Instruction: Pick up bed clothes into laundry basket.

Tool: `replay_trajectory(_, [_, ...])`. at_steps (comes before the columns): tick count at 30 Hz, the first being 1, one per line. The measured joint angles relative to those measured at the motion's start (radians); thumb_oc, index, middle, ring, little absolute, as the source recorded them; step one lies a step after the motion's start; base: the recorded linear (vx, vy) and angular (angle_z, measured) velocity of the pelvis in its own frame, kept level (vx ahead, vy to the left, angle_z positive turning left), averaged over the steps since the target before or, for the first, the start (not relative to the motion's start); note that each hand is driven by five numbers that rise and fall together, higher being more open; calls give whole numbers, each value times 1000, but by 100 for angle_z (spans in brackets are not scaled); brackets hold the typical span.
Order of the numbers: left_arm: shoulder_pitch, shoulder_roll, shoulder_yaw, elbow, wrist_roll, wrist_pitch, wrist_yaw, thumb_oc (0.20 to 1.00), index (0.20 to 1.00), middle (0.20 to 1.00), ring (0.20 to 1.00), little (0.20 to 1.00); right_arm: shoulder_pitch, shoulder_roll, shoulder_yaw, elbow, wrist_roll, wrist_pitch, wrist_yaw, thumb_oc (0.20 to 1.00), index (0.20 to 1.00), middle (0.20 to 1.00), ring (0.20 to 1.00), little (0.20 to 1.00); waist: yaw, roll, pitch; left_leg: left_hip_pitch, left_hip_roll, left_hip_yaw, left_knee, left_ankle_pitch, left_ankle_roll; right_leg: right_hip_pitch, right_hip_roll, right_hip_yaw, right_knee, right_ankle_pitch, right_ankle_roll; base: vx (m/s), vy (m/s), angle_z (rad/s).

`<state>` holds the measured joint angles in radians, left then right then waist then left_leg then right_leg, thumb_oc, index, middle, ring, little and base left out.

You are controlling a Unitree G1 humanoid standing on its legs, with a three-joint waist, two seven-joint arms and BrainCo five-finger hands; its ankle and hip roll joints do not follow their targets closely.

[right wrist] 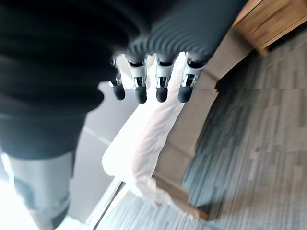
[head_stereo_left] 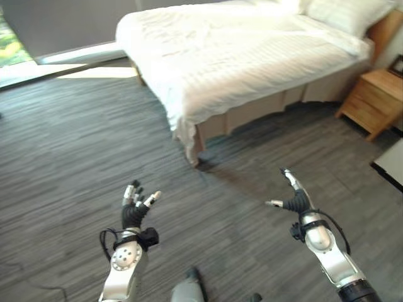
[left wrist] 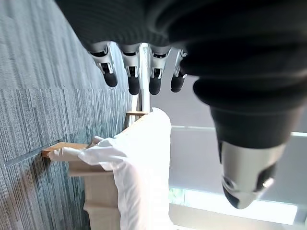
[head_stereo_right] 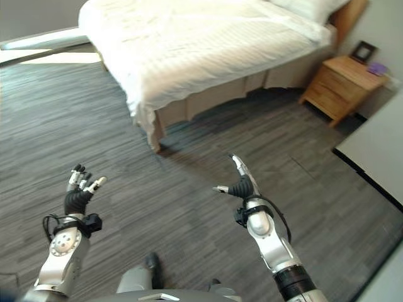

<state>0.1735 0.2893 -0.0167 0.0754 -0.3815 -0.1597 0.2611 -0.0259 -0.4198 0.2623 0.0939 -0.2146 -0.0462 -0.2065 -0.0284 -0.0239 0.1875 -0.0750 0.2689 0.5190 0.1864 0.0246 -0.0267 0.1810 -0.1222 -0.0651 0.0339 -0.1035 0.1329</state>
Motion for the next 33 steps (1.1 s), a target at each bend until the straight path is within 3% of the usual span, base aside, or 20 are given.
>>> replay_trajectory(1, [2,-9,-15,-5,0,1,-3,1000,1000,1000,1000,1000,4,-4,-6,-1,2,2,0,1000,1000,1000,1000,1000,5,-15,0,12,-46,2,-31,16,14,-22,-45,14,38,-21,24,-136,-137,61])
replay_trajectory(3, [13,-2,-16,-14,1,1,-17,1000,1000,1000,1000,1000,1,2,-8,-12,25,-1,11,1000,1000,1000,1000,1000,26,-18,2,16,-89,0,-54,32,29,-33,-65,8,33,-29,16,-124,-89,36])
replay_trajectory(5, [9,0,-17,-16,3,-1,-37,1000,1000,1000,1000,1000,20,2,-21,-12,40,-6,21,1000,1000,1000,1000,1000,-12,-27,-21,20,-150,-11,-162,51,27,6,-90,-77,-24,-19,6,38,82,97])
replay_trajectory(6, [16,6,-15,-15,4,-1,-43,1000,1000,1000,1000,1000,22,16,-28,-12,41,-5,27,1000,1000,1000,1000,1000,-14,-43,-33,21,-167,30,-173,42,21,9,-115,-102,-52,2,15,65,108,64])
replay_trajectory(7, [21,12,-16,-7,5,1,-51,1000,1000,1000,1000,1000,21,27,-45,-25,48,-6,31,1000,1000,1000,1000,1000,-20,-54,-35,19,-169,54,-146,23,35,25,-141,-125,-69,18,54,17,66,60])
replay_trajectory(8, [23,3,-28,6,7,11,-65,1000,1000,1000,1000,1000,36,19,-67,-39,58,-9,36,1000,1000,1000,1000,1000,-38,-32,-41,11,-163,50,-124,39,60,56,-131,-150,-63,23,72,23,48,64])
replay_trajectory(11, [26,7,-44,15,11,16,-74,1000,1000,1000,1000,1000,56,48,-76,-43,65,-10,38,1000,1000,1000,1000,1000,-49,-40,-80,27,-194,19,-191,56,52,56,-137,-184,-66,26,54,50,29,33])
replay_trajectory(16, [29,30,-63,15,52,16,-90,1000,1000,1000,1000,1000,55,46,-77,-49,66,-21,41,1000,1000,1000,1000,1000,-50,-28,-105,41,-186,20,-286,109,35,52,-91,-188,-113,48,44,1,32,7])
replay_trajectory(17, [29,29,-65,17,52,17,-91,1000,1000,1000,1000,1000,61,47,-77,-50,68,-21,41,1000,1000,1000,1000,1000,-50,-47,-105,45,-187,38,-279,90,8,49,-113,-199,-121,54,43,-4,33,-15])
replay_trajectory(18, [29,30,-65,18,52,18,-92,1000,1000,1000,1000,1000,65,50,-77,-52,70,-22,41,1000,1000,1000,1000,1000,-41,-63,-99,24,-169,25,-144,67,47,54,-135,-209,-118,62,45,-7,29,-28])
replay_trajectory(19, [32,29,-68,17,52,18,-93,1000,1000,1000,1000,1000,71,44,-77,-61,77,-22,42,1000,1000,1000,1000,1000,-39,-59,-101,17,-147,14,-66,34,41,61,-132,-205,-119,63,45,-6,39,-24])
replay_trajectory(20, [40,30,-73,17,52,17,-97,1000,1000,1000,1000,1000,75,37,-76,-69,85,-24,42,1000,1000,1000,1000,1000,-47,-39,-113,17,-140,-8,-61,-11,28,73,-114,-199,-115,60,53,-3,37,-12])
replay_trajectory(21, [41,30,-73,9,52,17,-101,1000,1000,1000,1000,1000,80,38,-75,-78,98,-26,42,1000,1000,1000,1000,1000,-52,-34,-122,40,-151,-9,-101,8,28,68,-118,-197,-106,70,55,-6,67,-3])
replay_trajectory(25, [32,34,-93,-11,52,18,-112,1000,1000,1000,1000,1000,84,45,-64,-79,99,-29,44,1000,1000,1000,1000,1000,-52,-67,-119,80,-166,-11,-240,90,37,44,-99,-205,-70,73,58,2,76,7])
replay_trajectory(29, [28,34,-105,-25,52,17,-112,1000,1000,1000,1000,1000,85,47,-55,-80,99,-31,48,1000,1000,1000,1000,1000,-45,-71,-115,94,-173,-13,-285,111,35,34,-97,-214,-48,62,59,-47,125,5])
replay_trajectory(31, [13,35,-114,-20,52,18,-112,1000,1000,1000,1000,1000,89,52,-55,-77,98,-31,50,1000,1000,1000,1000,1000,-48,-73,-91,77,-169,-11,-286,103,28,-7,-103,-243,42,61,62,-51,129,30])
replay_trajectory(32, [-5,34,-128,-10,52,19,-111,1000,1000,1000,1000,1000,90,60,-53,-75,97,-29,53,1000,1000,1000,1000,1000,-50,-72,-70,76,-166,-3,-274,66,27,-62,-128,-247,159,60,63,-46,97,38])
replay_trajectory(33, [-24,37,-136,0,53,18,-109,1000,1000,1000,1000,1000,86,70,-42,-75,96,-29,53,1000,1000,1000,1000,1000,-57,-83,-48,61,-160,-4,-172,35,78,-108,-152,-217,270,44,77,8,37,48])
